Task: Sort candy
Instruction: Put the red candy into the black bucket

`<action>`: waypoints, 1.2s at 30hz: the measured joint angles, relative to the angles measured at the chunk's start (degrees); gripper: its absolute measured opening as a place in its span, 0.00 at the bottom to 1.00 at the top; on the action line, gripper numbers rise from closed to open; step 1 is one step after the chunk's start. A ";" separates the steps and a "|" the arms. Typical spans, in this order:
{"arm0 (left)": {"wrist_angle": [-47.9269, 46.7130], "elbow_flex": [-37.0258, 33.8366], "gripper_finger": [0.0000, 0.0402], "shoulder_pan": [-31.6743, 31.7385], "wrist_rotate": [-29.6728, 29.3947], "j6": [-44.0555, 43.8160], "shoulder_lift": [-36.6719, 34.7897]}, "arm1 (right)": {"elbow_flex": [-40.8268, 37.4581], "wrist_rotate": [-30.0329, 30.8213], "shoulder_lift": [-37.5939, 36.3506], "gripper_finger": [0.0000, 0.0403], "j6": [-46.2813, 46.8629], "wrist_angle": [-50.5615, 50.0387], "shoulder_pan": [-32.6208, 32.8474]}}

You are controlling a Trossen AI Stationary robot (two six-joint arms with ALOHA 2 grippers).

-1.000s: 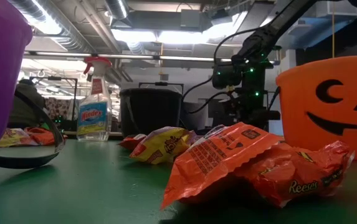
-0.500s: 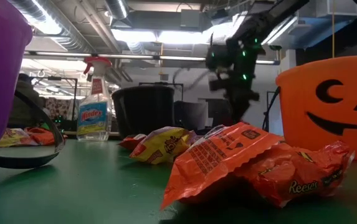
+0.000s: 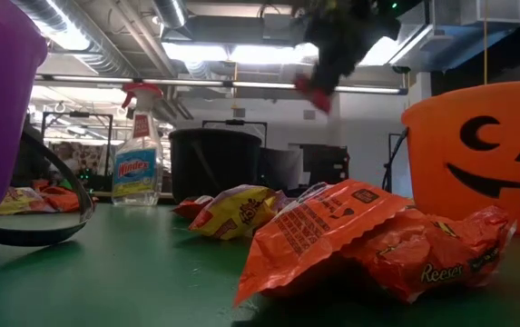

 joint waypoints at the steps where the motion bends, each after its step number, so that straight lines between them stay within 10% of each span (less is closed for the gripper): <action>1: 0.00 0.00 0.00 0.00 0.00 0.00 0.00 | 0.02 -4.98 -0.80 0.07 0.94 1.52 -0.33; 5: 0.00 0.00 0.00 0.01 0.00 0.00 0.00 | 0.02 -19.15 -3.45 0.06 2.80 7.18 -0.72; 13: 0.00 0.00 0.00 0.01 0.00 0.00 0.00 | -0.08 -19.45 -4.78 0.07 3.98 11.56 -0.62; 36: 0.04 0.00 0.00 -0.01 -6.63 0.55 -0.02 | -3.19 9.10 13.06 0.08 19.22 55.81 0.56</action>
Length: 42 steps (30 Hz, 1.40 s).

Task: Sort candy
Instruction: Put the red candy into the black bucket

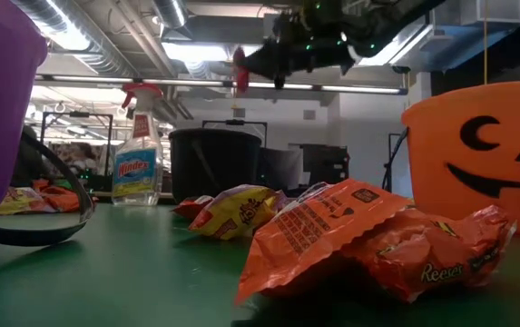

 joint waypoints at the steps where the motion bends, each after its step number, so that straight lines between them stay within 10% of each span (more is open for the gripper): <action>1: 0.00 0.00 0.00 0.02 -0.33 0.00 0.01 | 0.15 0.80 0.62 0.08 0.03 -0.22 -0.06; 27: 0.39 0.00 0.00 0.02 -0.43 1.36 0.01 | 1.32 5.34 3.49 0.32 -2.05 -7.76 -0.05; 42: 0.38 0.00 0.00 0.02 -0.44 1.31 0.02 | 12.69 27.58 -5.79 0.32 -19.87 -62.40 -0.06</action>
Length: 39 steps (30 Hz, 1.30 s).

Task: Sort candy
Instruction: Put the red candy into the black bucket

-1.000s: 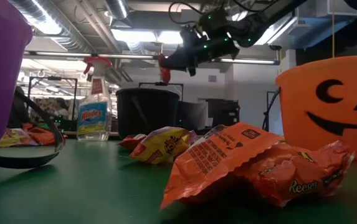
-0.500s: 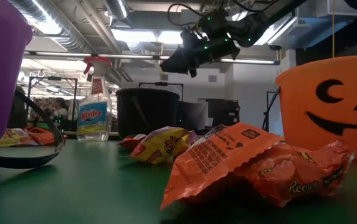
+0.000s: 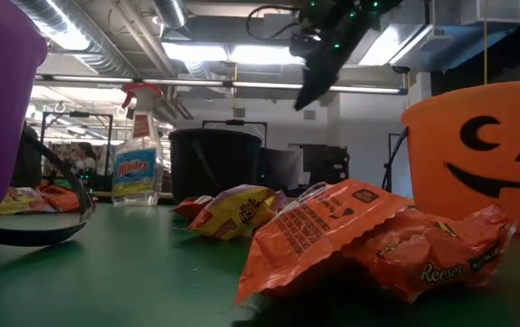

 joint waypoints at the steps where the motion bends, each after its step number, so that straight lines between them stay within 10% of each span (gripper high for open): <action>1: -0.01 0.00 0.00 -0.01 0.01 0.00 -0.02 | 0.00 0.70 -0.26 0.32 -0.16 -2.37 -0.32; 16: -1.08 0.00 0.00 0.00 0.01 -0.08 0.00 | -2.96 1.47 -0.99 0.32 5.59 -15.81 -9.60; 39: -2.15 0.00 0.00 -0.02 0.01 0.07 0.00 | -23.22 1.22 -1.26 0.32 6.09 -3.15 -10.13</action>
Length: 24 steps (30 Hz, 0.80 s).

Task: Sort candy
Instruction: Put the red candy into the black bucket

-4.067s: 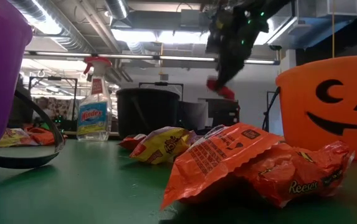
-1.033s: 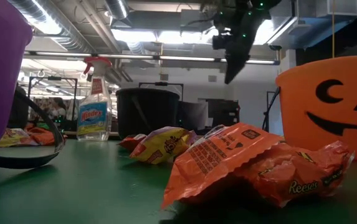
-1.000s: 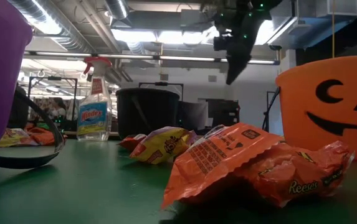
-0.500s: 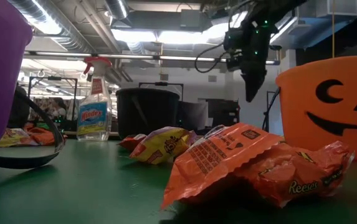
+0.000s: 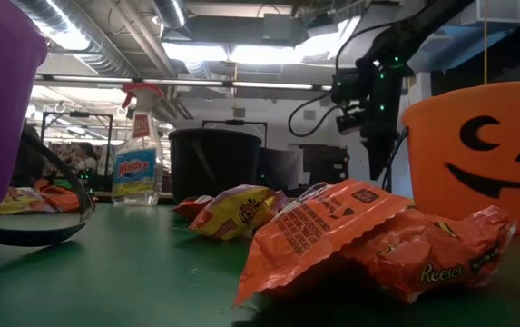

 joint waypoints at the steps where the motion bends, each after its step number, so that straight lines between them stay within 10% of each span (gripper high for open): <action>1: 0.00 0.00 0.00 0.00 0.00 0.00 0.00 | -0.38 0.14 0.00 0.32 -0.02 0.18 0.00; 24: -0.63 0.00 0.00 0.01 -0.02 0.00 0.00 | -1.63 0.22 0.46 0.32 -4.13 6.52 0.01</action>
